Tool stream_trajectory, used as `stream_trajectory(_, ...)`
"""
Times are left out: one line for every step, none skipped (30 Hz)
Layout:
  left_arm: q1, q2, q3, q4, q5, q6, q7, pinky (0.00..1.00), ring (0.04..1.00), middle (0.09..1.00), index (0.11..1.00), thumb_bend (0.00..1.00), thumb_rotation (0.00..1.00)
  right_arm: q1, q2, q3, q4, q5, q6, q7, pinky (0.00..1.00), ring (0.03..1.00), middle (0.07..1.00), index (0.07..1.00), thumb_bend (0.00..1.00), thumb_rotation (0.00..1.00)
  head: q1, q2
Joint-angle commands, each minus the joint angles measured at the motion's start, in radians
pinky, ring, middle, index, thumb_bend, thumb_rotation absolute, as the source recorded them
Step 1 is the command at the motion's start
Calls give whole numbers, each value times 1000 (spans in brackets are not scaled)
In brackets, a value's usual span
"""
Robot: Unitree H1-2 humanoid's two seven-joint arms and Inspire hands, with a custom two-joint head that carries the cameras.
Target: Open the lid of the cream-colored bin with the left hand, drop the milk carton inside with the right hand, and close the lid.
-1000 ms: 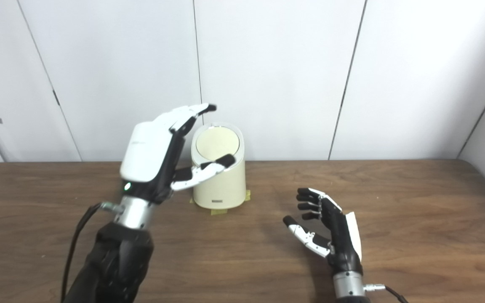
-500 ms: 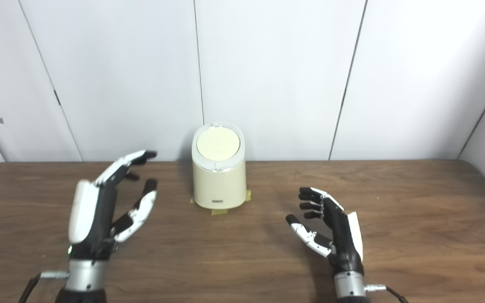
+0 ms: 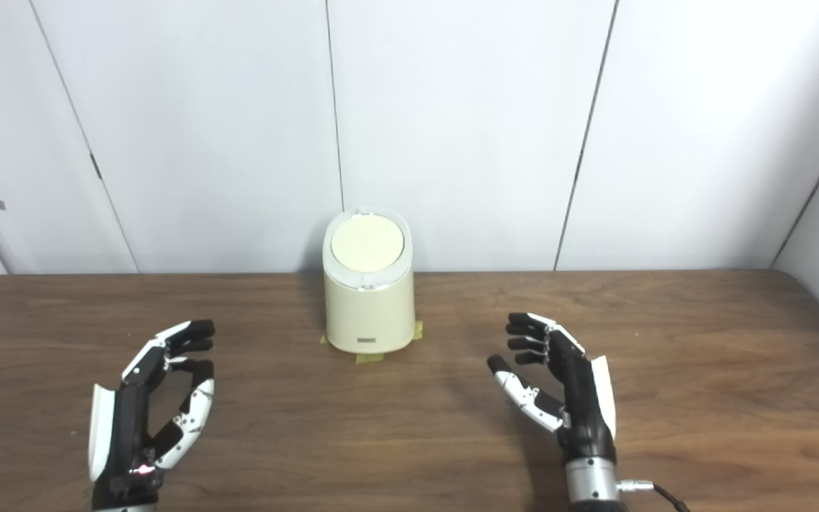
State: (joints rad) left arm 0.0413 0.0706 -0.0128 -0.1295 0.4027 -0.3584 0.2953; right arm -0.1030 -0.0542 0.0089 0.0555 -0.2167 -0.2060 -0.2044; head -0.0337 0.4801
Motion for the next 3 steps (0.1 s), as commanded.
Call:
stream_trajectory(12,-6,2,50,-49,-5,-20,588,691,730,722,186,230,25,1,2,5,-16,-27,0,575,645,679,678,269,239,0,3)
stream_trajectory(12,-7,3,60,-67,-2,-28,604,704,743,729,191,186,27,-1,2,0,-19,-23,1,573,642,679,677,268,234,4,7)
stream_trajectory(13,-9,5,65,-77,2,-34,613,711,747,730,195,170,28,-3,2,-4,-21,-20,2,570,641,678,676,267,231,8,7)
